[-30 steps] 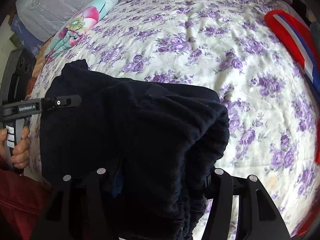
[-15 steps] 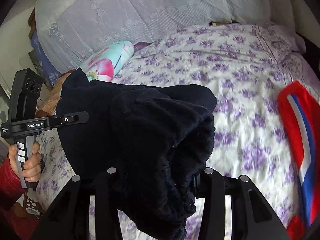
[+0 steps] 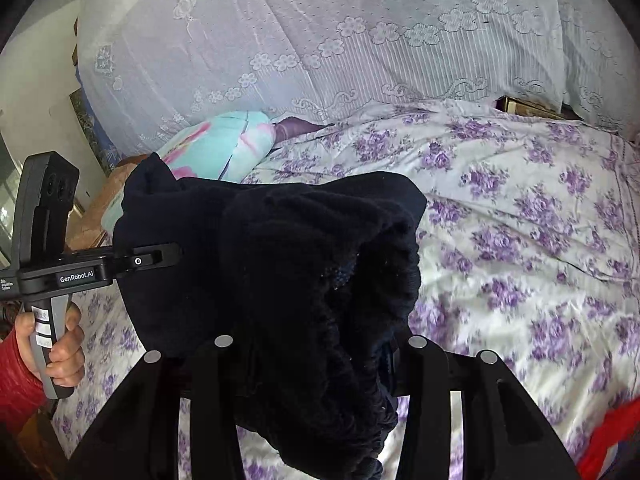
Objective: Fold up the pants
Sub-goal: 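Lower the folded pants onto the bed and open both tools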
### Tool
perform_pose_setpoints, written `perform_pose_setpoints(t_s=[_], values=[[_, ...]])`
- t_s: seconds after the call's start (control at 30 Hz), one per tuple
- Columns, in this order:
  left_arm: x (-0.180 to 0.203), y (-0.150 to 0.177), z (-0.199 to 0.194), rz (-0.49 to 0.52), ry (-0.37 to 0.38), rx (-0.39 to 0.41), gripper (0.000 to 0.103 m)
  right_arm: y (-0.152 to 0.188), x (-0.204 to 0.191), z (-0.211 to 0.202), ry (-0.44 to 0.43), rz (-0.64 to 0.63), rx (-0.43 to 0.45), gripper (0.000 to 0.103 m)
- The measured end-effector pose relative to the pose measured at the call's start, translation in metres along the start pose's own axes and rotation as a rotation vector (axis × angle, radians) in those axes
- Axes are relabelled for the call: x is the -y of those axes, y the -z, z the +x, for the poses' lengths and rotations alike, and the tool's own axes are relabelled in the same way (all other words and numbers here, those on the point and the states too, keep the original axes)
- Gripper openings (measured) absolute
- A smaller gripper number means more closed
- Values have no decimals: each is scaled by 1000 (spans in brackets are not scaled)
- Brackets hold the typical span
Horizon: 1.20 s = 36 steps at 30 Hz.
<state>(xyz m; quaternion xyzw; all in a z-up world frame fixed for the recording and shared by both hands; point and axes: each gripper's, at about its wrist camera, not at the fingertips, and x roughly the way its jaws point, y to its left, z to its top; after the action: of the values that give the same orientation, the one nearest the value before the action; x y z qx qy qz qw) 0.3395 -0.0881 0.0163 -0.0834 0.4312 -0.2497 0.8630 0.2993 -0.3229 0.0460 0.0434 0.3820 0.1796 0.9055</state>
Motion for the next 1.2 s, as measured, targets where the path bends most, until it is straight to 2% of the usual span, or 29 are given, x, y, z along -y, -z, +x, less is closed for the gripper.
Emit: perform_pose_setpoints(t_s=[0.13,0.3,0.37,0.43,0.47,0.53,0.6,0.67,0.73,0.8,0.87,0.93,0.97,1.0,1.03,1.07,1.13,1.17,1.2], values=[[-12,-38,35,-4,-41,-4,16,-26,27,45,-27,79,-13,44],[-31,-55,88,-31,-109,-61,17,-31,66,105,-18,191,-83,45],[-39,-57,111,-38,-174,-85,27,-28,80,127,20,212,-121,57],[-47,-54,122,-47,-246,-98,32,-24,91,140,108,201,-150,68],[-53,-51,124,-65,-265,-103,34,-22,95,139,112,202,-144,73],[-68,-43,123,-106,-232,-111,36,-17,102,130,101,219,-112,79],[-78,-34,113,-145,-207,-108,40,-11,100,117,129,187,-89,79],[-76,-26,95,-163,-169,-73,38,-9,83,97,207,106,-36,79],[-61,-19,78,-110,-173,-29,39,-8,58,73,266,4,71,80],[-39,-10,67,-30,-201,9,47,-3,35,58,318,-84,138,80],[-17,4,74,57,-286,-2,75,5,27,71,372,-114,88,83],[-12,21,96,106,-373,-69,79,22,43,105,417,-60,-71,84],[-17,33,114,102,-401,-137,81,30,54,113,394,-5,-111,88],[-25,44,123,70,-386,-154,83,35,65,110,370,64,-81,92],[-34,50,118,23,-374,-111,95,37,72,106,352,123,-69,94],[-43,54,115,-21,-368,-115,99,36,74,105,339,166,-83,94],[-51,53,103,-93,-332,-138,96,30,67,94,357,175,-80,94],[-50,53,93,-101,-329,-130,90,28,59,83,378,154,-60,95],[-47,54,83,-91,-326,-117,90,30,51,72,398,137,-35,96]])
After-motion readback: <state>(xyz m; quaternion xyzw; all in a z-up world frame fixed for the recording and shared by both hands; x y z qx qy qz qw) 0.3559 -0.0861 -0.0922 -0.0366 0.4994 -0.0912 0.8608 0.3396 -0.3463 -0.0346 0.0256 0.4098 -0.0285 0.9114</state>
